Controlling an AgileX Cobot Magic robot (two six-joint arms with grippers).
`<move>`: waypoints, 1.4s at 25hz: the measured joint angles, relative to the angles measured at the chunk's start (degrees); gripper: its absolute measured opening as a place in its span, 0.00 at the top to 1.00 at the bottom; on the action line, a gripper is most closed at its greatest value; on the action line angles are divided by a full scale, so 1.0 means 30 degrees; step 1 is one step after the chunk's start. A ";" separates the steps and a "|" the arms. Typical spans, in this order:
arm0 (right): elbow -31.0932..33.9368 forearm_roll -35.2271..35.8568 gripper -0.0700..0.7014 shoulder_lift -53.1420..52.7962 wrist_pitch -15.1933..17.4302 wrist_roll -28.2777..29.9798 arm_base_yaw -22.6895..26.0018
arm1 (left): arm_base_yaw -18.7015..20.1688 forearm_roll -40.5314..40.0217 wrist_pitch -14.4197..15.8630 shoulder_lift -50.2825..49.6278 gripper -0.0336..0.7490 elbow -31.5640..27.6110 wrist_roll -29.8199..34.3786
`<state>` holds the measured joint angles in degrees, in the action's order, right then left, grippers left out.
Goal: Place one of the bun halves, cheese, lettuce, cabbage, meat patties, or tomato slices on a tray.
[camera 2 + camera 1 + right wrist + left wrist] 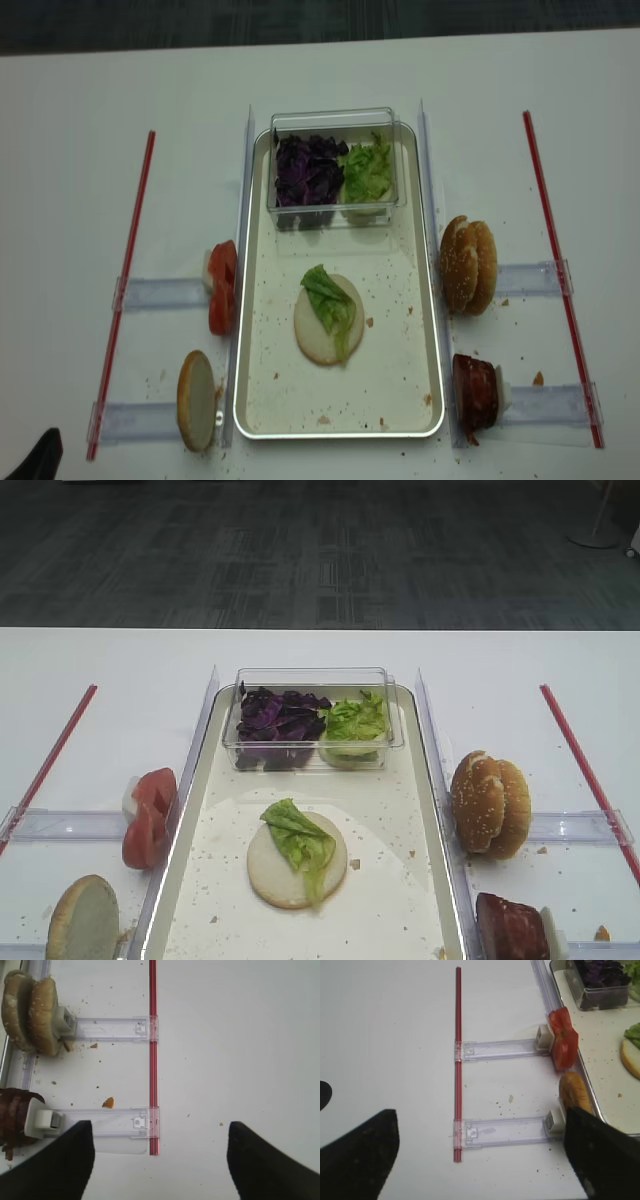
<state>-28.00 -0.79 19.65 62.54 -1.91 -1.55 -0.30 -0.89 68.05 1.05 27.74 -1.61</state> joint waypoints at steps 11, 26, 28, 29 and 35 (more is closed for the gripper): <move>0.0185 0.0070 0.17 -0.5819 0.0509 0.0020 0.0000 | 0.0000 0.0000 0.0000 0.0000 0.17 0.0000 0.0000; 0.0185 0.0263 0.17 -0.6834 0.0670 0.0084 0.0000 | -0.0311 0.0000 0.0000 0.0000 0.17 0.0000 0.0000; 0.0185 0.0263 0.17 -0.6834 0.0670 0.0114 0.0000 | -0.0311 0.0000 0.0000 0.0000 0.17 0.0000 0.0000; 0.0185 0.0263 0.17 -0.6834 0.0670 0.0114 0.0000 | -0.0311 0.0000 0.0000 0.0000 0.17 0.0000 0.0000; 0.0185 0.0263 0.17 -0.6834 0.0670 0.0152 0.0000 | -0.0311 0.0000 0.0000 0.0000 0.17 0.0000 0.0000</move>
<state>-27.45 0.00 -0.85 64.55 -1.45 -1.55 -1.23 -0.89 68.05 1.05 27.74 -1.61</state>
